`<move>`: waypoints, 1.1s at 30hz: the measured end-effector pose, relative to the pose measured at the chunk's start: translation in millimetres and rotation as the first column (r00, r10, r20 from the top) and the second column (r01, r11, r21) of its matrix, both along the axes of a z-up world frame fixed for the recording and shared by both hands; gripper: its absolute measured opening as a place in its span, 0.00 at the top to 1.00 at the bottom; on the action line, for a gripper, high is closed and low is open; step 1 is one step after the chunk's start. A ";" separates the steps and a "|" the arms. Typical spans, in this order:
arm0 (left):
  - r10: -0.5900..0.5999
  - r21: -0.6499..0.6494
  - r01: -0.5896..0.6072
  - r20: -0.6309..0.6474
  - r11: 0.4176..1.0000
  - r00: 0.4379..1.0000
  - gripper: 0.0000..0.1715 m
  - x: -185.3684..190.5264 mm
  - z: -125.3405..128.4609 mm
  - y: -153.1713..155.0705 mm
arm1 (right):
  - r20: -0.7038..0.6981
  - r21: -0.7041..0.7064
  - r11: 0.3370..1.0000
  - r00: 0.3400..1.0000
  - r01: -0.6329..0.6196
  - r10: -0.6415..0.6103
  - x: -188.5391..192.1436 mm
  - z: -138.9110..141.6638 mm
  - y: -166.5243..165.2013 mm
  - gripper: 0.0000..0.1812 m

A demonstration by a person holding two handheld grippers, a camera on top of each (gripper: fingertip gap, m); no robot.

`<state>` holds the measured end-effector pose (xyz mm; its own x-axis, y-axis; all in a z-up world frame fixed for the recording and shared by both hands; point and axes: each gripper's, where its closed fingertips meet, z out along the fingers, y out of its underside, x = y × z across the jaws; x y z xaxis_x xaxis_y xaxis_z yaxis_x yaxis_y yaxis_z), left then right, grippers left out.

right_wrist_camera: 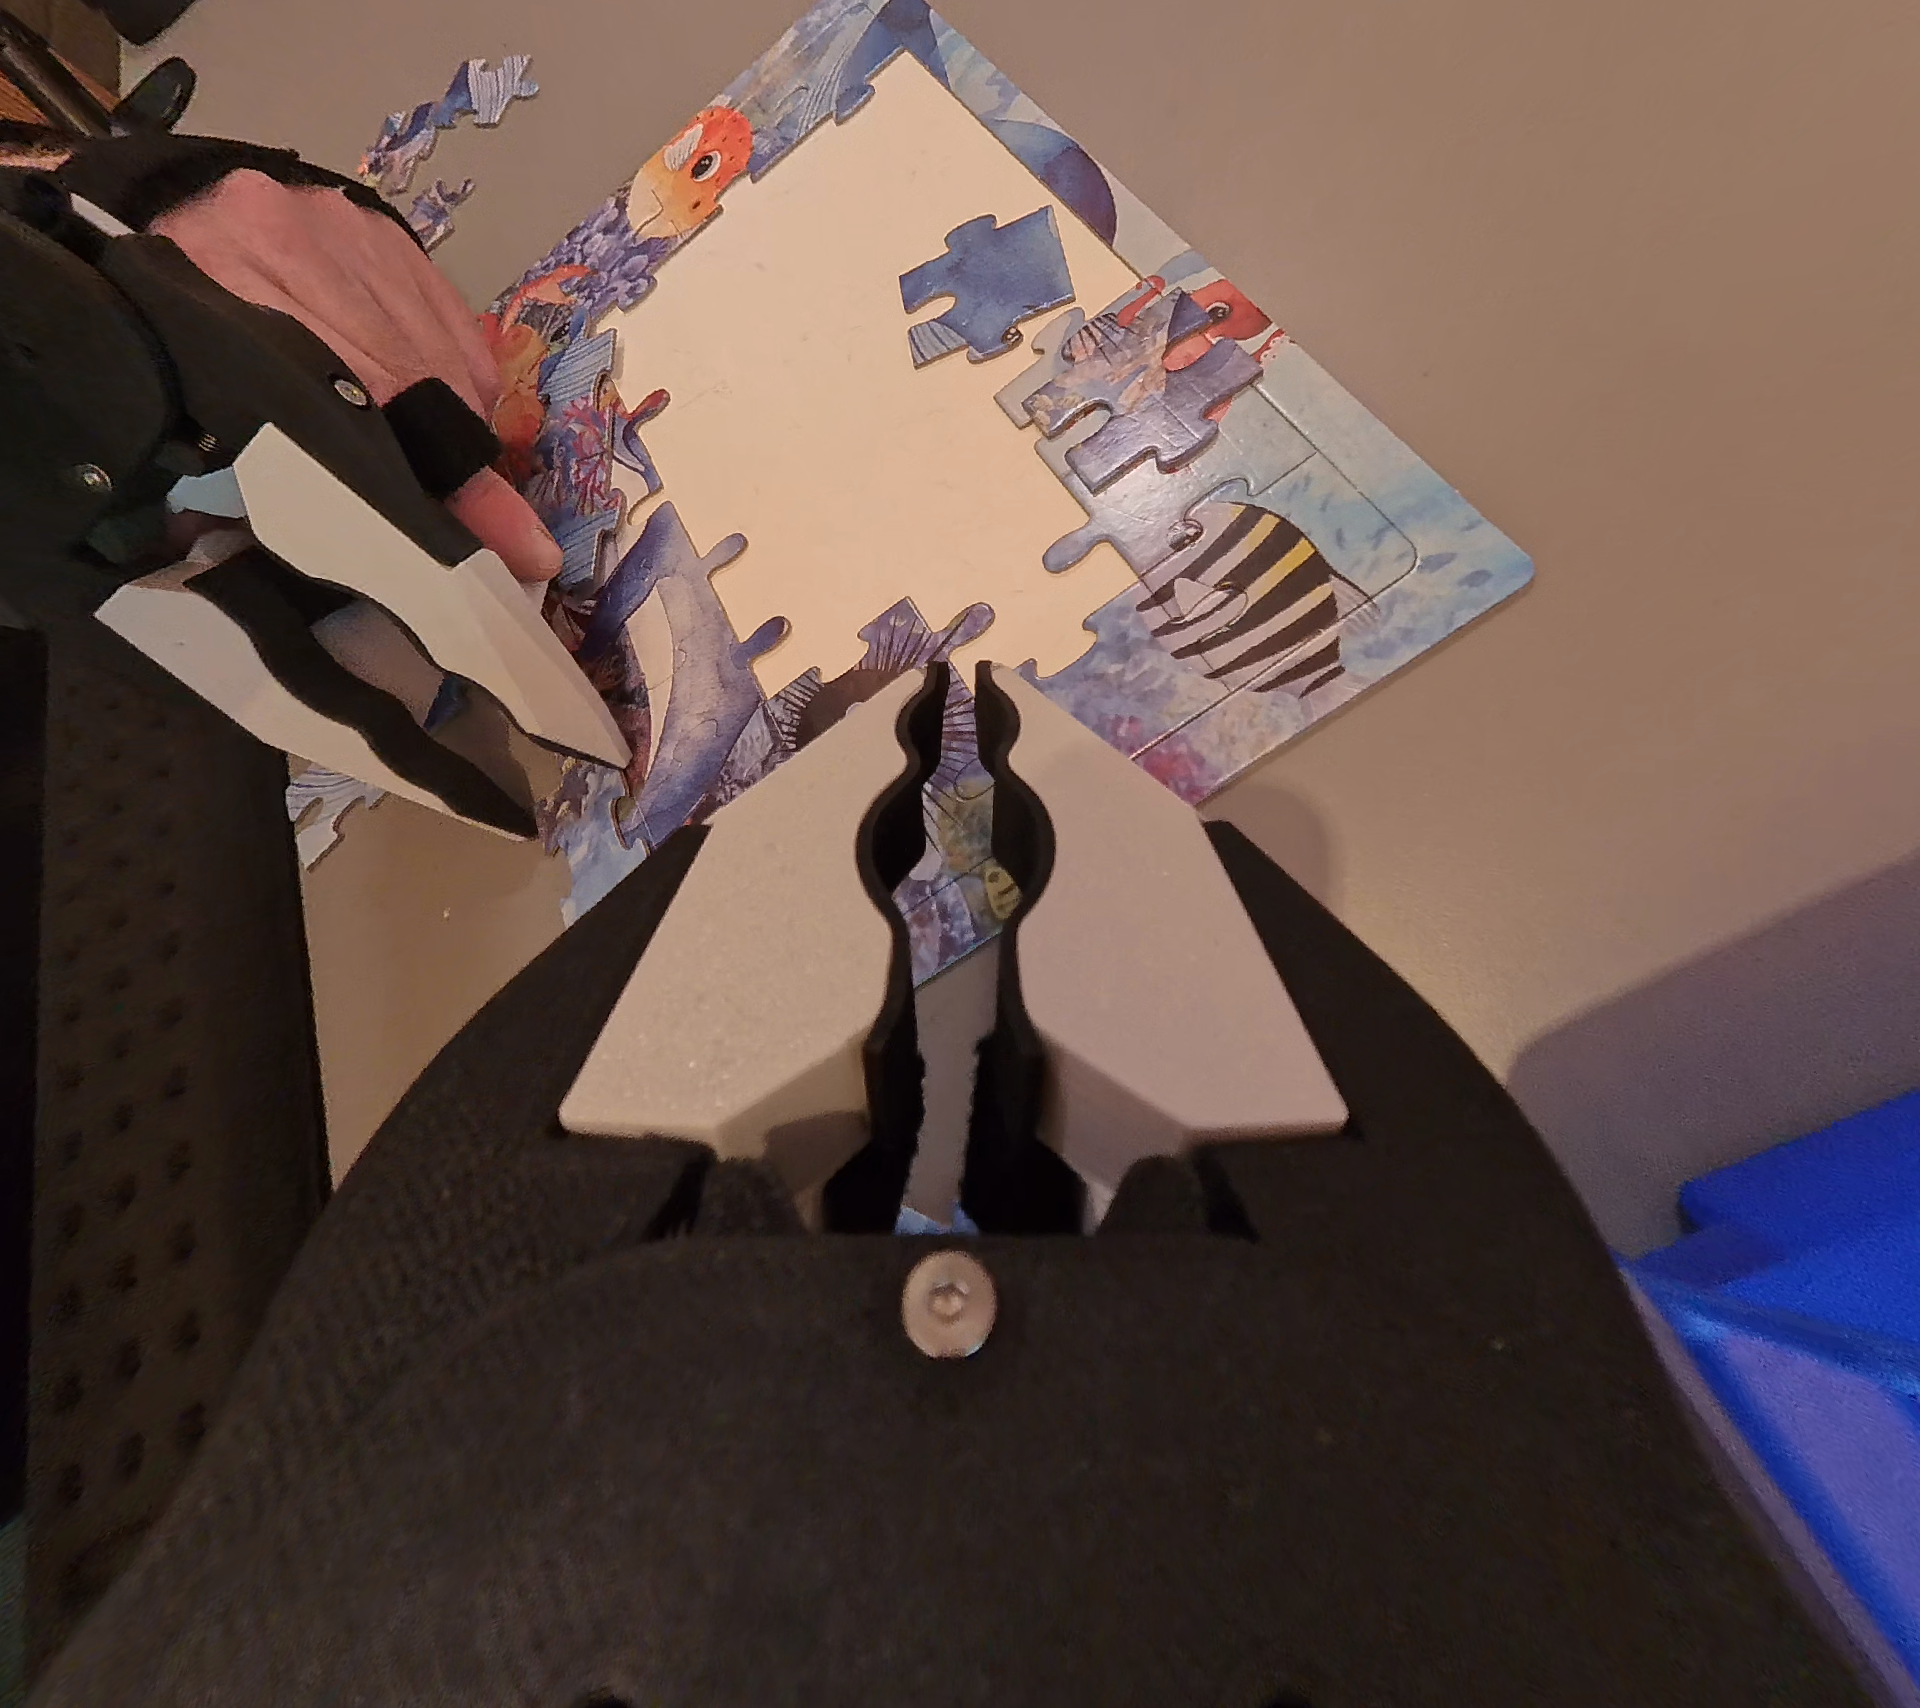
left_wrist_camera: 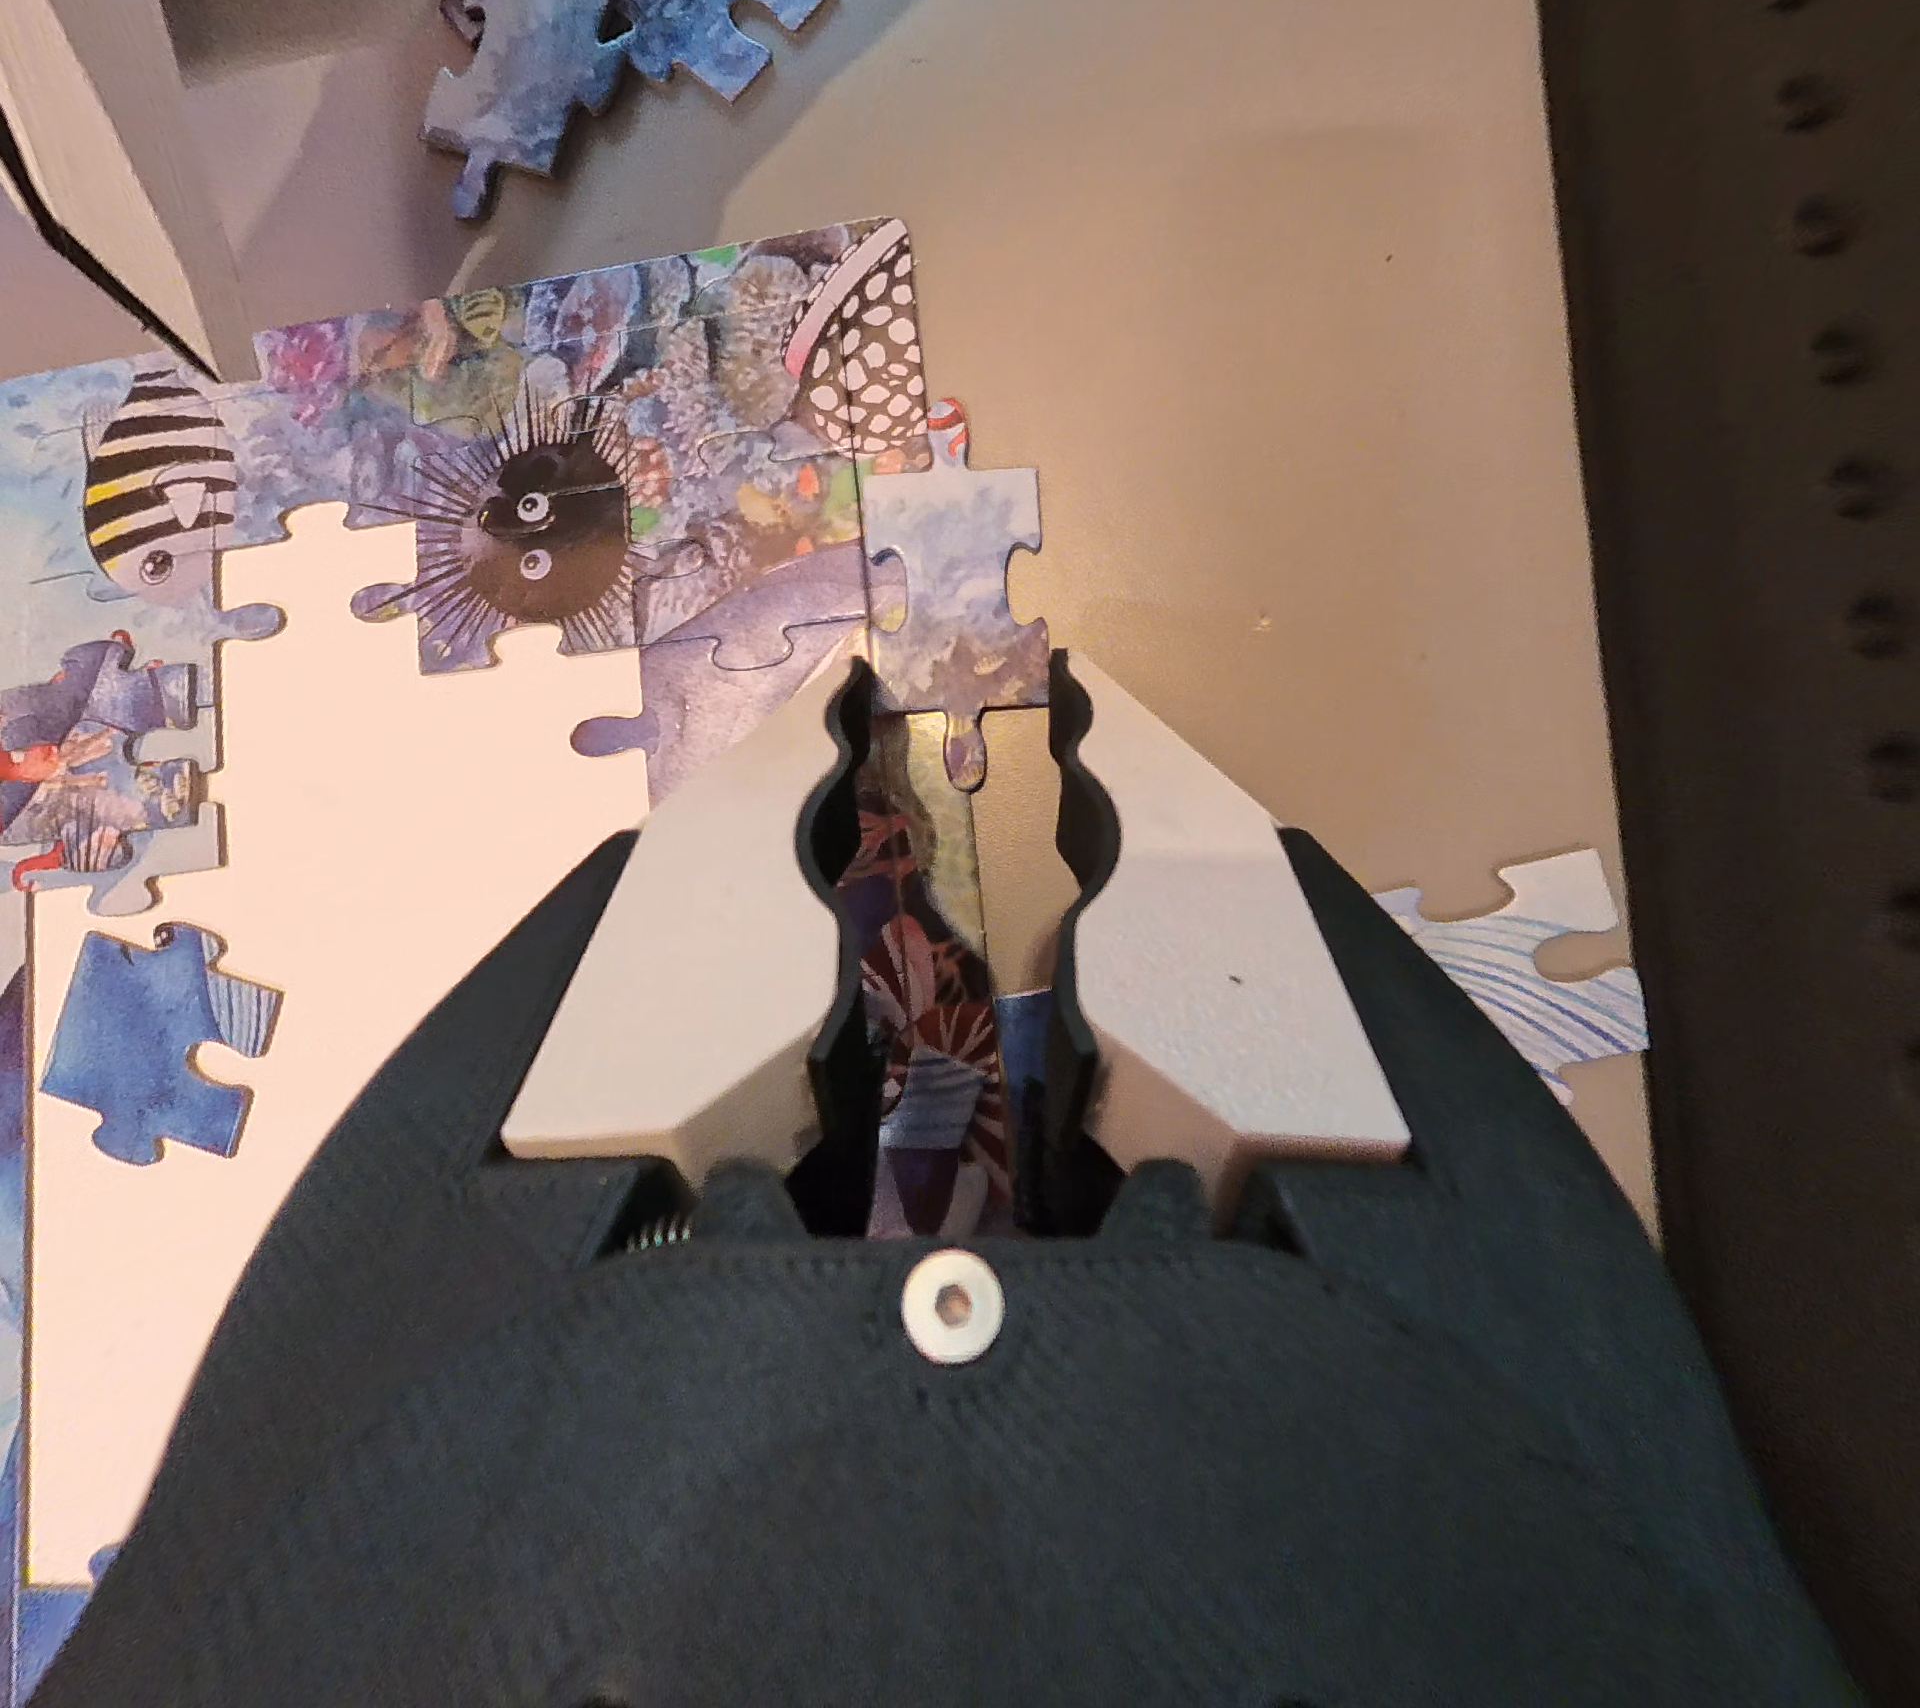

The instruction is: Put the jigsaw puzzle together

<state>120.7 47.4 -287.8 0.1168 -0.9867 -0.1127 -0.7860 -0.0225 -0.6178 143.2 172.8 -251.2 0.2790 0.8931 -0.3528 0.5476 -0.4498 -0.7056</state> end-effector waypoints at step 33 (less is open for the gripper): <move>0.115 0.149 -0.106 -0.050 0.983 0.992 0.81 -13.2 6.1 53.0 | -0.131 0.005 0.998 0.989 0.070 -0.069 6.7 26.1 14.2 0.96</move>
